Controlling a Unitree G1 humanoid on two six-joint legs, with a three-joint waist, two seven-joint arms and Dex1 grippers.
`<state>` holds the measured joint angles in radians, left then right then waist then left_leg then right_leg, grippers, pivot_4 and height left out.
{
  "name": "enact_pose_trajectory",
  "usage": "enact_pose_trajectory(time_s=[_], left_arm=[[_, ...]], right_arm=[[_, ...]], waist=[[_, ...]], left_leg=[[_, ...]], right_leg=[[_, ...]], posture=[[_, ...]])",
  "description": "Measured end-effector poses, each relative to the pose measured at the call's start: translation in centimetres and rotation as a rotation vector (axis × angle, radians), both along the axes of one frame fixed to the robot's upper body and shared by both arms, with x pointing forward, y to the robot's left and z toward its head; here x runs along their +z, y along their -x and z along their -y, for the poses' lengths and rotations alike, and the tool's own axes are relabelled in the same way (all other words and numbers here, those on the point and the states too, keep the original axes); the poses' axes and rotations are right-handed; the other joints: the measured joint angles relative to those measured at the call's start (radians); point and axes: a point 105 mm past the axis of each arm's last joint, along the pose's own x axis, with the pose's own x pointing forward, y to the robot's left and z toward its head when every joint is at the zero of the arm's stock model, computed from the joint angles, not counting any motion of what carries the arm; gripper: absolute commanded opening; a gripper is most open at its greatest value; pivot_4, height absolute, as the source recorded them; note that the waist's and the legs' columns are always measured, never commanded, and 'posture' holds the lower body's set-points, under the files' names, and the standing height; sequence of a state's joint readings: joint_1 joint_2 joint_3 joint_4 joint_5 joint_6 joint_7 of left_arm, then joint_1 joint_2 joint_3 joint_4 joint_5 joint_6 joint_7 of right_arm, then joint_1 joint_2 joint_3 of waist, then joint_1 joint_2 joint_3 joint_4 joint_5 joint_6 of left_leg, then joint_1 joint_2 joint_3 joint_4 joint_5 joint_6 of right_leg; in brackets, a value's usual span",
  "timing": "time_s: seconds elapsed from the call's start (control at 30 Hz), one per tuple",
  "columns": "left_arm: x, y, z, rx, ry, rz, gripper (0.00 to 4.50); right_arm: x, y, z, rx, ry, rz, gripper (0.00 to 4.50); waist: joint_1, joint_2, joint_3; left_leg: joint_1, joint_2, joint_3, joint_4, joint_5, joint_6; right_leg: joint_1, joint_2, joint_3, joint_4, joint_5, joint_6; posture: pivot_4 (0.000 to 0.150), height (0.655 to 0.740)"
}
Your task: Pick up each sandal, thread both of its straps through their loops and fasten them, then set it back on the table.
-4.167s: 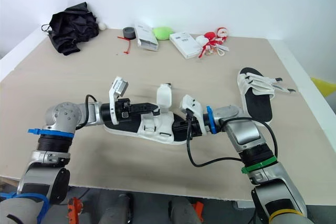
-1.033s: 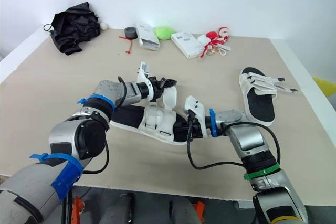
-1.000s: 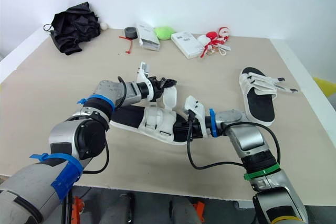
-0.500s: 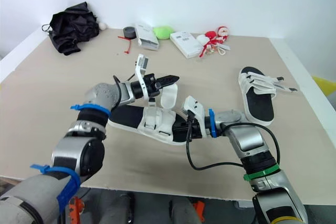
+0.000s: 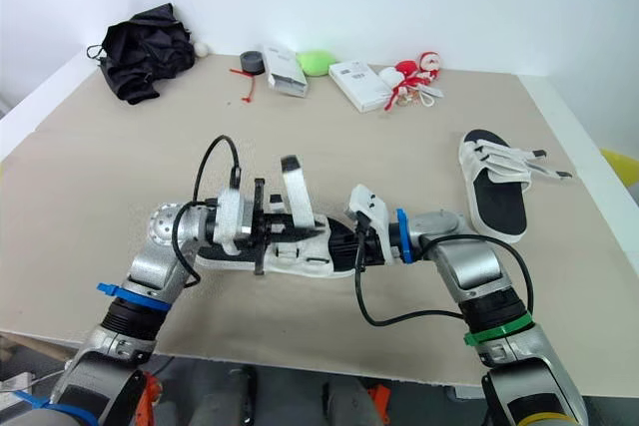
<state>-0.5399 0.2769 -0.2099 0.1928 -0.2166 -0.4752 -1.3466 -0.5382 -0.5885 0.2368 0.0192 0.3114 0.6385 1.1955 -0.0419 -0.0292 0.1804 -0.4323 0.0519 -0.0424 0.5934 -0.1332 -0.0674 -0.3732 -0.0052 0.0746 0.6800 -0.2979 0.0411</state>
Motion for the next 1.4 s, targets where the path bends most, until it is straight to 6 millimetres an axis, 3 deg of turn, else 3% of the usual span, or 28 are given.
enact_pose_trajectory(time_s=[0.17, 0.3, 0.37, 0.5, 0.67, 0.83, 0.9, 1.0, 1.03, 1.1, 1.2, 1.3, 1.37, 1.4], left_arm=[[-2.4, -0.2, -0.7, -0.065, -0.143, 0.271, 0.20], [-2.7, -0.5, -0.7, -0.100, -0.158, 0.369, 0.20], [-2.8, -0.6, -0.7, -0.105, -0.160, 0.383, 0.58], [-3.3, -0.6, -0.8, -0.115, -0.172, 0.350, 1.97], [-3.1, -1.3, -0.8, -0.084, -0.169, 0.294, 2.11], [-1.5, -1.3, -2.6, -0.077, -0.168, 0.051, 2.11], [-0.8, -0.6, -5.2, -0.074, -0.240, -0.153, 2.11], [-0.5, -0.1, -6.3, -0.063, -0.276, -0.236, 2.11], [-0.8, 0.9, -7.6, -0.064, -0.343, -0.335, 2.11], [-0.4, 3.8, -9.8, -0.036, -0.413, -0.692, 2.11], [-0.2, 4.5, -9.0, -0.060, -0.398, -0.764, 2.11], [-2.1, 5.6, -7.5, -0.013, -0.399, -0.874, 2.11], [-4.7, 5.1, -6.0, 0.104, -0.366, -0.977, 2.11], [-5.0, 4.8, -5.7, 0.130, -0.353, -0.986, 2.11]], right_arm=[[0.0, -0.1, 0.0, -0.001, 0.001, -0.003, 0.00], [0.0, -0.1, 0.1, -0.001, 0.000, -0.003, 0.00], [0.0, -0.1, 0.1, -0.002, 0.000, -0.003, 0.00], [0.0, -0.1, 0.1, -0.004, 0.000, -0.002, 0.00], [0.0, -0.1, 0.1, -0.009, -0.002, 0.000, 0.00], [0.1, -0.1, 0.1, -0.008, -0.006, 0.000, 0.00], [0.0, 0.0, 0.1, -0.004, -0.008, -0.006, 0.00], [0.0, 0.0, 0.2, -0.005, -0.006, -0.007, 0.00], [0.1, 0.0, 0.1, -0.005, -0.006, -0.006, 0.00], [-0.1, 0.1, 0.4, -0.001, -0.001, -0.018, 0.00], [0.0, 0.0, 0.4, -0.002, 0.000, -0.018, 0.00], [-0.1, -0.1, 0.3, -0.001, -0.002, -0.021, 0.00], [0.0, -0.1, 0.2, 0.004, -0.004, -0.021, 0.00], [0.0, -0.1, 0.2, 0.005, -0.004, -0.021, 0.00]], waist=[[0.000, 0.000, 0.000], [0.000, 0.000, 0.000], [0.000, 0.000, 0.000], [-0.001, 0.000, 0.000], [-0.001, 0.000, 0.000], [-0.005, 0.000, 0.000], [-0.007, 0.001, 0.000], [-0.006, 0.001, 0.000], [-0.007, 0.001, 0.000], [-0.004, 0.000, 0.001], [0.000, 0.000, 0.001], [-0.003, 0.001, 0.001], [-0.002, -0.002, 0.002], [-0.001, -0.002, 0.001]], left_leg=[[0.000, 0.000, 0.000, 0.001, 0.000, 0.000], [0.000, 0.000, 0.000, 0.002, 0.000, 0.001], [0.000, 0.000, 0.000, 0.003, 0.000, 0.001], [0.000, 0.000, 0.000, 0.003, 0.000, 0.001], [-0.001, 0.000, -0.001, 0.004, 0.000, 0.001], [-0.001, 0.001, -0.001, 0.003, 0.000, 0.001], [-0.002, 0.001, -0.002, 0.003, -0.001, 0.002], [-0.002, 0.001, -0.003, 0.003, -0.001, 0.002], [-0.002, 0.001, -0.003, 0.002, -0.001, 0.002], [-0.001, 0.002, -0.003, 0.002, -0.001, 0.002], [0.001, 0.002, -0.003, 0.003, -0.001, 0.002], [0.001, 0.003, 0.002, 0.003, -0.001, 0.002], [0.000, 0.004, 0.000, 0.004, -0.001, 0.002], [0.000, 0.004, 0.000, 0.004, -0.001, 0.002]], right_leg=[[0.000, 0.000, 0.000, 0.000, 0.000, 0.000], [0.001, 0.000, 0.000, 0.000, 0.000, 0.000], [0.001, 0.000, 0.000, 0.000, 0.000, 0.000], [0.001, 0.000, 0.000, 0.001, 0.000, 0.000], [0.001, 0.000, -0.001, 0.001, 0.001, 0.001], [0.000, 0.001, -0.001, 0.001, 0.000, 0.001], [0.000, 0.001, -0.002, 0.002, -0.001, 0.000], [0.000, 0.001, -0.003, 0.002, -0.002, 0.000], [0.000, 0.001, -0.003, 0.002, -0.002, -0.001], [0.001, 0.000, -0.005, 0.002, -0.004, -0.002], [0.001, -0.001, -0.006, 0.002, -0.008, -0.008], [0.003, -0.001, -0.003, 0.002, -0.007, -0.009], [0.001, 0.001, -0.003, 0.002, -0.005, -0.007], [0.002, 0.001, -0.003, 0.002, -0.004, -0.005]], posture=[[0.150, 0.7322], [0.150, 0.7322], [0.150, 0.7322], [0.150, 0.7322], [0.150, 0.7322], [0.150, 0.7322], [0.150, 0.7322], [0.150, 0.7322], [0.150, 0.7322], [0.150, 0.7322], [0.150, 0.7322], [0.150, 0.7322], [0.150, 0.7322], [0.150, 0.7322]])
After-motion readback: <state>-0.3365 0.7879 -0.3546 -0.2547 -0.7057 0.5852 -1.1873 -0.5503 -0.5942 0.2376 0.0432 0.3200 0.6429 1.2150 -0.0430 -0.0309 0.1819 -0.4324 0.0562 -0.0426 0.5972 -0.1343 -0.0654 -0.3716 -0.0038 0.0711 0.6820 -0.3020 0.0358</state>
